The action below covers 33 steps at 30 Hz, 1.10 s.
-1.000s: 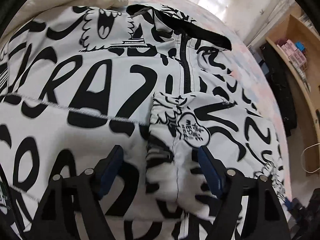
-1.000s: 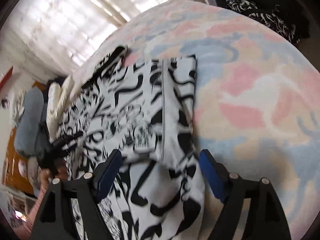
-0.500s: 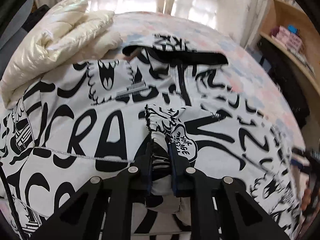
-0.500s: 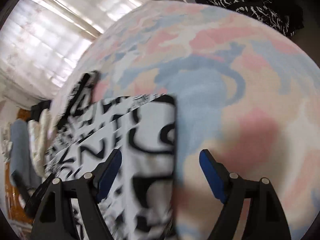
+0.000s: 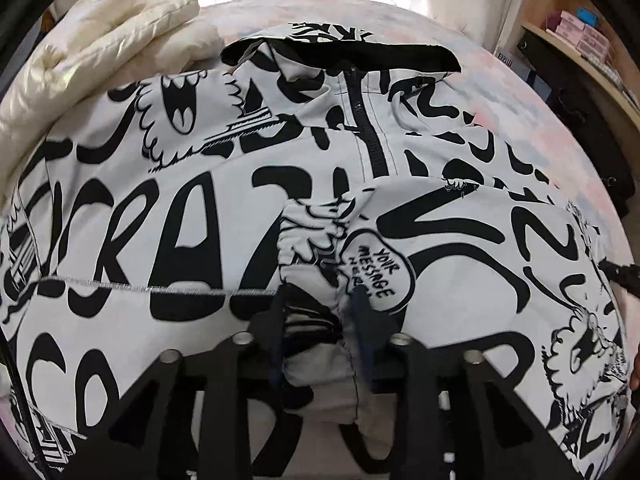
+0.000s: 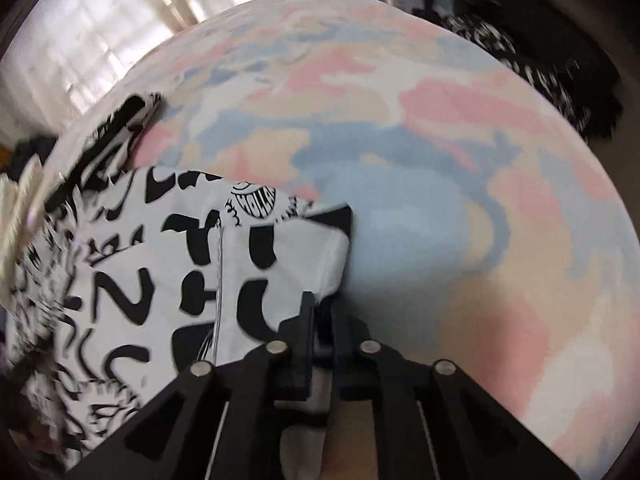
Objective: Fold large clothes
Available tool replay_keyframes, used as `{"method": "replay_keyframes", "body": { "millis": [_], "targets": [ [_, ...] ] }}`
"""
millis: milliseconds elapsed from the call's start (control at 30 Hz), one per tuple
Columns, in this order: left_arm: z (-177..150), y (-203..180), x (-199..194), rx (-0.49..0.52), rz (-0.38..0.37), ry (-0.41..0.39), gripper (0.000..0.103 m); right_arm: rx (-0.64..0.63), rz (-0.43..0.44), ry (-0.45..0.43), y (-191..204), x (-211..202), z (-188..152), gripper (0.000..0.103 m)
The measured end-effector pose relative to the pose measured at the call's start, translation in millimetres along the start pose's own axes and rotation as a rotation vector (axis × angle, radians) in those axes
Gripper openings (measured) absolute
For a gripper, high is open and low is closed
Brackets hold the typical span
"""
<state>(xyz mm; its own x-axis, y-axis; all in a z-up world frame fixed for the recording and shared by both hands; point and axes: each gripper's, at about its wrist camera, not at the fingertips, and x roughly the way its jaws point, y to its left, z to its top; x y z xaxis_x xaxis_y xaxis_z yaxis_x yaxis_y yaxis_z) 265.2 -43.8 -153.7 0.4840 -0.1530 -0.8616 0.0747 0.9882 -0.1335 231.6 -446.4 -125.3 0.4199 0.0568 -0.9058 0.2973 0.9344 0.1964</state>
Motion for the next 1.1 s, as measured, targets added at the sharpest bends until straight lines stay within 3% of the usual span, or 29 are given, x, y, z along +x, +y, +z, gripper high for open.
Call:
{"method": "replay_keyframes", "body": {
  "millis": [67, 167, 200, 300, 333, 367, 400, 433, 500, 600, 667, 767, 833, 900, 933, 1100],
  "targets": [
    [-3, 4, -5, 0.003, -0.049, 0.016, 0.062, 0.004, 0.051, -0.004, -2, -22, -16, 0.041],
    [-10, 7, -15, 0.025, -0.039, -0.005, 0.065, -0.060, 0.052, -0.014, 8, -49, -46, 0.066],
    [-12, 7, -17, 0.031, -0.034, -0.009, 0.065, -0.081, 0.051, -0.008, 11, -55, -58, 0.068],
    [-18, 8, -19, 0.020, -0.042, -0.008, 0.061, -0.102, 0.029, 0.062, 17, -53, -88, 0.068],
    [-19, 8, -17, 0.015, -0.046, -0.002, 0.055, -0.107, 0.018, 0.074, 18, -49, -96, 0.068],
    [-21, 6, -15, 0.012, -0.061, 0.013, 0.040, -0.120, 0.002, 0.070, 18, -45, -102, 0.066],
    [-21, 3, -13, 0.012, -0.062, 0.024, 0.037, -0.130, 0.004, 0.070, 18, -42, -105, 0.058],
    [-22, 0, -16, 0.010, -0.042, 0.014, 0.036, -0.130, 0.031, 0.081, 17, -41, -108, 0.032],
    [-23, -5, -21, 0.023, -0.024, -0.010, 0.033, -0.123, 0.012, 0.047, 19, -50, -111, 0.028],
    [-31, -7, -17, 0.046, -0.005, 0.008, 0.034, -0.140, -0.039, 0.024, 19, -48, -118, 0.028],
    [-33, -6, -19, 0.049, 0.006, -0.003, 0.035, -0.128, -0.045, 0.036, 17, -41, -120, 0.038],
    [-31, -3, -30, 0.036, 0.003, -0.008, 0.037, -0.072, -0.026, 0.033, 16, -56, -117, 0.040],
    [-29, -2, -42, 0.038, 0.003, -0.023, 0.043, -0.079, -0.052, 0.004, 22, -72, -117, 0.040],
    [-29, -4, -57, 0.051, 0.014, -0.064, 0.060, -0.114, -0.099, -0.016, 34, -87, -119, 0.041],
    [-29, -6, -64, 0.057, 0.023, -0.084, 0.063, -0.135, -0.113, -0.022, 43, -94, -120, 0.042],
    [-35, -21, -96, 0.108, 0.001, -0.145, 0.067, -0.165, -0.032, -0.057, 82, -128, -123, 0.048]
  ]
}}
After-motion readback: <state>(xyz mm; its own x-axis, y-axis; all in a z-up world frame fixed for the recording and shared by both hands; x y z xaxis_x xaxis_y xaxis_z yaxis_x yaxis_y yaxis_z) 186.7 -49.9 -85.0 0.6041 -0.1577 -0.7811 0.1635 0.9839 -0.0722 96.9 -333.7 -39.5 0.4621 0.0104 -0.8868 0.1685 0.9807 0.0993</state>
